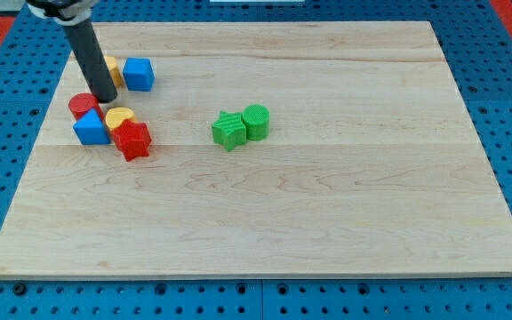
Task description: Push the yellow heart along red star slightly down
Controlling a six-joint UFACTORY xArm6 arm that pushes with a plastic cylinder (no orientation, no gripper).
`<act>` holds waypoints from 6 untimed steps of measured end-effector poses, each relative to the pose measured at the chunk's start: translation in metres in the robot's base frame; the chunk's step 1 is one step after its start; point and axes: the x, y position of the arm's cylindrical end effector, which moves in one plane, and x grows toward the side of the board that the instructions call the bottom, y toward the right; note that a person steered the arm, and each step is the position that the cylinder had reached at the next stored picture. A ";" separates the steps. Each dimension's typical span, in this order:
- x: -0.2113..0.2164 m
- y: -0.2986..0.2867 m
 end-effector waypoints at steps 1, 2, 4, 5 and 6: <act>0.013 0.017; 0.036 0.010; 0.073 0.001; 0.095 0.001; 0.118 0.001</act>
